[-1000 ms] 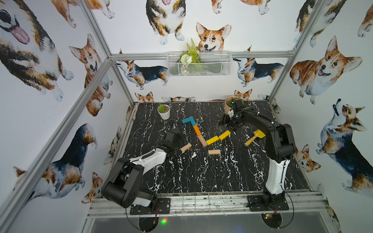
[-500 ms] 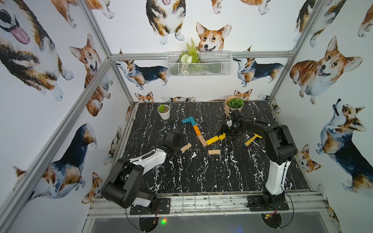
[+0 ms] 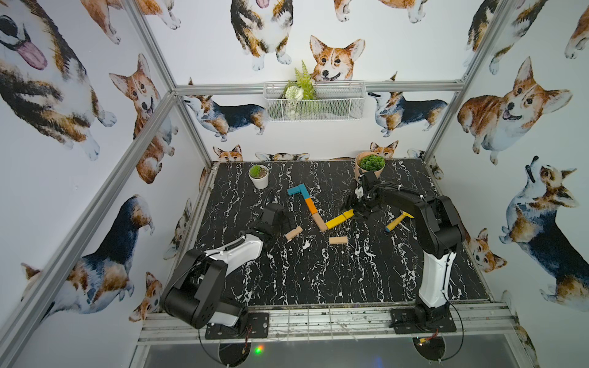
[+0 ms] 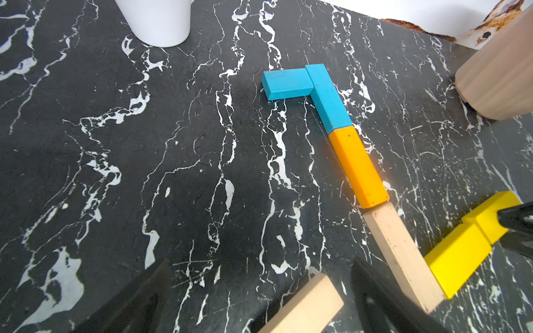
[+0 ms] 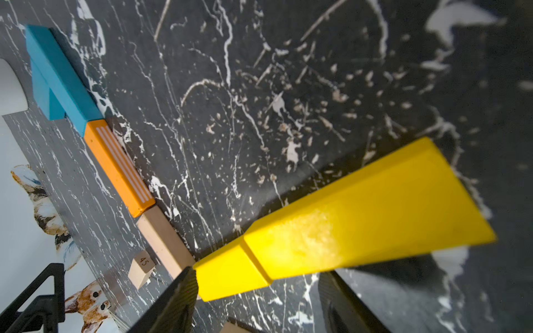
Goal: Assemble a giraffe with building blocks
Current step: Adjust the building block at the center of the board.
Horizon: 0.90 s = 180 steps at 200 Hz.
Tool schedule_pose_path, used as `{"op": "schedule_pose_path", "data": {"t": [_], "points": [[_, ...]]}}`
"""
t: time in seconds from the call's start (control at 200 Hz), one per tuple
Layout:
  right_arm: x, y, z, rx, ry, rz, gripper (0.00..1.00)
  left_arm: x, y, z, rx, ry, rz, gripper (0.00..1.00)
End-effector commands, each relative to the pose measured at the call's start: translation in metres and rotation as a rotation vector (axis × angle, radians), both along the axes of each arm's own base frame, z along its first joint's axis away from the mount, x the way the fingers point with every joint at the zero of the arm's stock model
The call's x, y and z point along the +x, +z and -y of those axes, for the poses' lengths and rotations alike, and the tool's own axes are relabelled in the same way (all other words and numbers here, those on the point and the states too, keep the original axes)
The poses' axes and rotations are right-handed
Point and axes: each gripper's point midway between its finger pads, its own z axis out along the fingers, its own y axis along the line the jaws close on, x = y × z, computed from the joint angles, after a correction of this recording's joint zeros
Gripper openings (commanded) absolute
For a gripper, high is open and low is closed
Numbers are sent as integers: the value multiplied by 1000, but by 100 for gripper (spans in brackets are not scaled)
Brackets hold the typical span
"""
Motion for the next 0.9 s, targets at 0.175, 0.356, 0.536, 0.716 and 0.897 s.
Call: {"op": "schedule_pose_path", "data": {"t": [0.175, 0.356, 0.536, 0.716, 0.897], "points": [[45, 33, 53, -44, -72, 73, 72, 4, 5, 2, -12, -2, 27, 100], [75, 19, 62, 5, -61, 26, 73, 3, 6, 1, -8, -3, 30, 100], [81, 1, 58, 32, -66, -3, 73, 3, 7, 0, -5, -1, 35, 100], [73, -11, 51, 45, -63, -24, 73, 3, 6, 1, -6, -3, 33, 100], [62, -16, 44, 51, -49, -28, 73, 3, 6, 1, -8, -5, 34, 100]]}}
